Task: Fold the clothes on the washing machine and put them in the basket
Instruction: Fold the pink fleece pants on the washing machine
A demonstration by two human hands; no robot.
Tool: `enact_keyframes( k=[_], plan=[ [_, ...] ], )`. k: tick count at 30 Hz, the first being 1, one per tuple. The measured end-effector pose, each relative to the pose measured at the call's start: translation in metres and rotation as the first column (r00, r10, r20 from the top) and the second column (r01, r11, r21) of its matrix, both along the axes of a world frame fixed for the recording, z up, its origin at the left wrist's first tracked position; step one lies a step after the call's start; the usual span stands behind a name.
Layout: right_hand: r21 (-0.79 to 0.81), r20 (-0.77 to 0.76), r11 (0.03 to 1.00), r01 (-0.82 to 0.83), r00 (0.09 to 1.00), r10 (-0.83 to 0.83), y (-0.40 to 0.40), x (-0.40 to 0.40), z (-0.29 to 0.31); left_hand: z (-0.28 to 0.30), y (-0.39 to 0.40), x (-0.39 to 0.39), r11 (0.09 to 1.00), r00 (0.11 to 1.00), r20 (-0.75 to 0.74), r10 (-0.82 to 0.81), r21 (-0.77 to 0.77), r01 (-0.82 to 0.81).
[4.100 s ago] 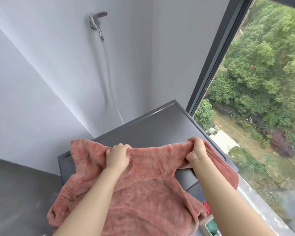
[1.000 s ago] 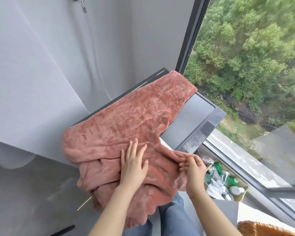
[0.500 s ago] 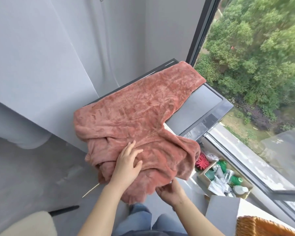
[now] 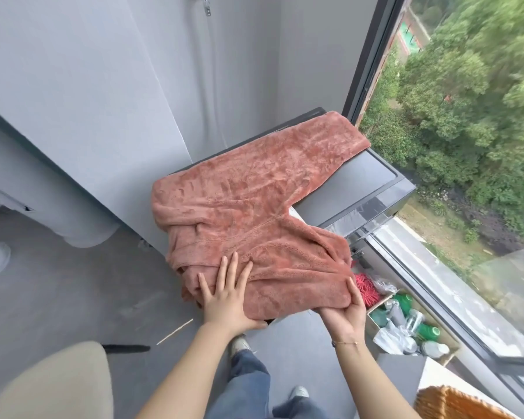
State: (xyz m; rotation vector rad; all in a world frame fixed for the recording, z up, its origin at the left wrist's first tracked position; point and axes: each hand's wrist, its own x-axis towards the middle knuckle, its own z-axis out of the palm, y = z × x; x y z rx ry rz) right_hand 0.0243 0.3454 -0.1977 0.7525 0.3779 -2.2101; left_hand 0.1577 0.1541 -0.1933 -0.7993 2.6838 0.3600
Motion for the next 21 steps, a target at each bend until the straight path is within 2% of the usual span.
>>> enact_keyframes(
  k=[4, 7, 9, 11, 13, 14, 16, 21],
  plan=[
    [0.020, -0.207, 0.998, -0.061, 0.976, 0.064, 0.011, -0.007, 0.036, -0.005, 0.007, 0.004, 0.996, 0.995, -0.087, 0.050, -0.069, -0.056],
    [0.183, -0.261, 0.980, -0.077, 0.957, 0.124, 0.019, -0.019, 0.052, -0.003, 0.009, 0.008, 0.998, 0.987, -0.147, 0.057, -0.013, -0.059],
    [0.346, -0.307, 0.938, -0.002, 0.945, 0.115, 0.022, -0.025, 0.055, 0.005, 0.006, 0.011, 0.997, 0.983, -0.180, 0.048, 0.064, -0.037],
    [0.576, -0.422, 0.803, 0.152, 0.897, 0.133, 0.020, -0.026, 0.054, 0.015, -0.001, 0.015, 0.972, 0.946, -0.290, 0.142, 0.222, -0.077],
    [0.697, -0.489, 0.667, 0.265, 0.856, 0.170, 0.015, -0.023, 0.049, 0.021, -0.009, 0.023, 0.925, 0.853, -0.419, 0.311, 0.339, -0.170],
    [0.728, -0.489, 0.623, 0.286, 0.853, 0.181, 0.012, -0.021, 0.050, 0.022, -0.013, 0.025, 0.911, 0.804, -0.460, 0.375, 0.343, -0.229],
    [0.754, -0.491, 0.584, 0.302, 0.849, 0.194, 0.005, -0.024, 0.054, 0.029, -0.020, 0.026, 0.914, 0.759, -0.511, 0.404, 0.250, -0.319],
    [0.742, -0.448, 0.582, 0.332, 0.892, 0.063, -0.019, -0.050, 0.072, 0.061, -0.044, 0.005, 0.909, 0.744, -0.546, 0.386, 0.087, -0.407]
  ],
)
